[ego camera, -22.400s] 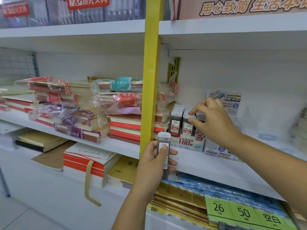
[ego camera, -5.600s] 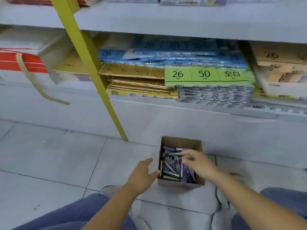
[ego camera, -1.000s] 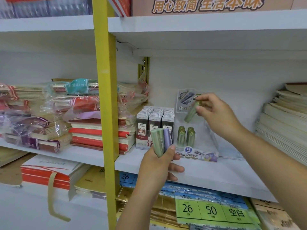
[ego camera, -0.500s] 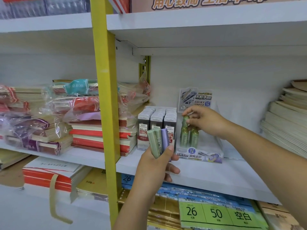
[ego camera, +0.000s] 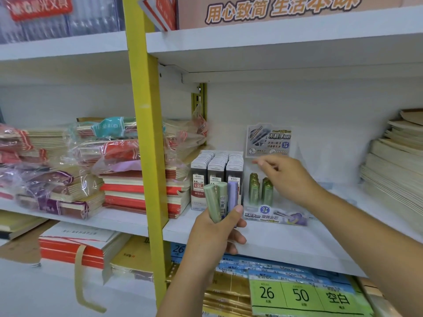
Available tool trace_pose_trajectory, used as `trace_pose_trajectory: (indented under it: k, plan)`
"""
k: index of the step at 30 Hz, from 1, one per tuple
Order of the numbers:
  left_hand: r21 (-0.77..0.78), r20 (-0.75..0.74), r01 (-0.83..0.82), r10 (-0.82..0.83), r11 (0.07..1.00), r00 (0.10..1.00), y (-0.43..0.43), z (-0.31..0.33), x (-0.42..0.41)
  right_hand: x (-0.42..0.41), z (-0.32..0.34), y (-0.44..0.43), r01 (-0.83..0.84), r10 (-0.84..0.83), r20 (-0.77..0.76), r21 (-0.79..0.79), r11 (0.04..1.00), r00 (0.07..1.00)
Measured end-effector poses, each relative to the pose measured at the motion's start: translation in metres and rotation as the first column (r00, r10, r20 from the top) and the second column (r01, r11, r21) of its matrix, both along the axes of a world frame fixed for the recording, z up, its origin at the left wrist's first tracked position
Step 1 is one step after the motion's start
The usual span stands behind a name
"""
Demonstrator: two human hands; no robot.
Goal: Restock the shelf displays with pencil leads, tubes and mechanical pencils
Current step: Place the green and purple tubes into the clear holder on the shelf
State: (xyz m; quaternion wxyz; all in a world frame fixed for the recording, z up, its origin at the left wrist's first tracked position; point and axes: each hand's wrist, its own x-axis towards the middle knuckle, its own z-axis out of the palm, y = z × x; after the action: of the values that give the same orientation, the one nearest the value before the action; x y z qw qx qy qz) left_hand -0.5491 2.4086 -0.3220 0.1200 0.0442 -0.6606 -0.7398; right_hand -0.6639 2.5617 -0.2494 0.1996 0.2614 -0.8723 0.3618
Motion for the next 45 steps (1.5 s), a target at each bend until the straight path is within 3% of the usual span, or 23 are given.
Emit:
trace_pose_trajectory:
  k: [2, 3, 7, 9, 13, 17, 25, 27, 30, 32, 34, 40, 45]
  plan:
    - [-0.003, -0.011, 0.025, -0.025, 1.0, 1.0, 0.001, 0.001, 0.002, 0.025, -0.006, 0.0, -0.054, 0.019, -0.188, -0.184, 0.981, 0.982]
    - [-0.005, -0.021, 0.039, -0.039, 0.999, 0.999, 0.002, 0.002, 0.003, 0.038, -0.01, 0.0, -0.105, 0.067, -0.176, -0.219, 0.97, 0.982]
    - [-0.04, -0.068, 0.117, -0.12, 0.992, 0.99, 0.009, 0.002, 0.006, 0.07, -0.028, -0.001, -0.284, 0.361, 0.178, -0.348, 0.894, 0.916]
    - [-0.046, -0.072, 0.167, -0.17, 0.985, 0.983, 0.013, 0.002, 0.007, 0.073, -0.032, 0.001, -0.286, 0.419, 0.233, -0.449, 0.847, 0.877]
    - [-0.011, -0.062, 0.184, -0.185, 0.983, 0.981, 0.014, 0.001, 0.008, 0.074, -0.03, 0.014, -0.226, 0.404, 0.229, -0.548, 0.806, 0.886]
    - [-0.016, -0.067, 0.052, -0.053, 0.999, 0.996, 0.009, 0.0, 0.005, 0.074, -0.023, 0.03, -0.261, 0.451, 0.255, -0.54, 0.8, 0.855]
    - [0.004, -0.151, 0.123, -0.121, 0.992, 0.981, 0.022, 0.003, 0.007, 0.079, -0.031, 0.044, -0.324, 0.351, 0.172, -0.165, 0.931, 0.92]
    - [0.041, -0.145, 0.1, -0.093, 0.994, 0.985, 0.023, 0.001, 0.005, 0.076, -0.031, 0.048, -0.308, 0.369, 0.192, -0.284, 0.908, 0.91]
    - [0.107, -0.147, 0.098, -0.081, 0.989, 0.986, 0.021, 0.001, 0.003, 0.071, -0.03, 0.053, -0.241, 0.477, 0.25, -0.616, 0.75, 0.843]
    - [0.128, -0.153, 0.104, -0.084, 0.986, 0.985, 0.022, 0.001, 0.003, 0.07, -0.03, 0.053, -0.223, 0.537, 0.259, -0.705, 0.673, 0.803]
    - [0.13, -0.151, 0.1, -0.08, 0.986, 0.985, 0.024, 0.0, 0.002, 0.071, -0.031, 0.049, -0.247, 0.564, 0.247, -0.712, 0.657, 0.788]
    - [0.068, -0.134, 0.082, -0.073, 0.994, 0.988, 0.026, 0.0, 0.0, 0.073, -0.029, 0.035, -0.175, 0.322, 0.138, -0.613, 0.771, 0.937]
    - [-0.055, -0.112, 0.03, -0.036, 0.998, 0.993, 0.021, -0.003, -0.001, 0.055, -0.019, 0.049, -0.136, 0.096, -0.103, -0.527, 0.839, 0.99]
